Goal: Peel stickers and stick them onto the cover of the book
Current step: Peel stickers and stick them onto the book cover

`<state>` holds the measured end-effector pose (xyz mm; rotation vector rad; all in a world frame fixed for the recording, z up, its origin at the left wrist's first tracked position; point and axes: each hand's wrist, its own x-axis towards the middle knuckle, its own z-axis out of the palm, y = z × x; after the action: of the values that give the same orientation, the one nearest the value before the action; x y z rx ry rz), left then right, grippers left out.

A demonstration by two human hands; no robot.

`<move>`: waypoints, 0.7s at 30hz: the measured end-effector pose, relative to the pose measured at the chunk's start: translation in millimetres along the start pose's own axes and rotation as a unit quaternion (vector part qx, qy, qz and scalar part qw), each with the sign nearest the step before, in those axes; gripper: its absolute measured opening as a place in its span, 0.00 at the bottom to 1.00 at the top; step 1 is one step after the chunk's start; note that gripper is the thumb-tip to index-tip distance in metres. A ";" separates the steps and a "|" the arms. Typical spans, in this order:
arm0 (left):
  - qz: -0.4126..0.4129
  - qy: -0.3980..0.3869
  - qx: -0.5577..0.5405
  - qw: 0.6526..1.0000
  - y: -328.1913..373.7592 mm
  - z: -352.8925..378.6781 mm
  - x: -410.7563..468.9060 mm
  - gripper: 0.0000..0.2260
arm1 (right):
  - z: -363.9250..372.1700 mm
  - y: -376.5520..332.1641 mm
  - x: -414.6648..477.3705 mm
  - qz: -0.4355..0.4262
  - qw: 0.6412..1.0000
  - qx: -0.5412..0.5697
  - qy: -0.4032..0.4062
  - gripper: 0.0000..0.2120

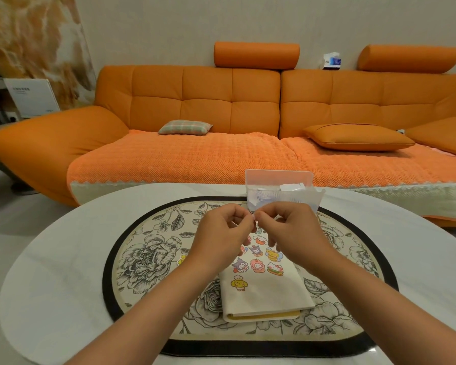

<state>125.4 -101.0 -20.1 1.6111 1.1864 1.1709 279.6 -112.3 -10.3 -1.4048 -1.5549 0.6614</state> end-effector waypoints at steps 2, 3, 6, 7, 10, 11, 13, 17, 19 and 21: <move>0.011 -0.005 0.008 1.000 -3.1 -1.0 2.1 0.06 | 0.3 -2.2 0.7 0.039 0.997 0.061 -0.025 0.08; 0.016 -0.009 0.012 1.000 -4.6 -1.7 3.3 0.06 | 0.1 -3.0 0.7 0.054 0.994 0.089 -0.035 0.07; 0.023 -0.027 0.020 0.999 -8.1 -4.9 7.1 0.06 | -1.7 -2.9 1.1 0.070 0.987 0.133 -0.056 0.07; 0.022 -0.033 0.017 0.999 -8.5 -5.7 7.8 0.06 | -2.2 -2.4 1.3 0.068 0.987 0.133 -0.057 0.06; 0.017 -0.050 0.002 0.999 -7.3 -7.4 8.5 0.06 | -1.7 0.8 2.2 0.072 0.988 0.127 -0.056 0.07; 0.014 -0.055 -0.006 0.998 -6.1 -7.9 8.0 0.06 | -1.1 1.3 2.3 0.077 0.987 0.131 -0.057 0.07; 0.002 -0.060 -0.029 0.998 -3.9 -9.6 6.9 0.04 | -0.1 1.6 2.3 0.082 0.985 0.140 -0.052 0.07; -0.027 -0.077 -0.063 0.995 -5.3 -14.3 6.2 0.06 | 1.8 4.2 2.5 0.038 0.997 0.065 -0.008 0.06; -0.031 -0.085 -0.067 0.994 -6.7 -14.4 5.9 0.06 | 2.9 6.3 3.1 0.017 0.999 0.038 0.004 0.07; -0.034 -0.075 -0.066 0.994 -8.8 -13.7 5.8 0.06 | 4.0 6.6 3.6 0.013 0.999 0.036 -0.003 0.06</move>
<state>111.0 -92.3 -23.7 1.5198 1.0374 1.0444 279.4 -106.7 -16.7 -1.3719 -1.5055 0.7315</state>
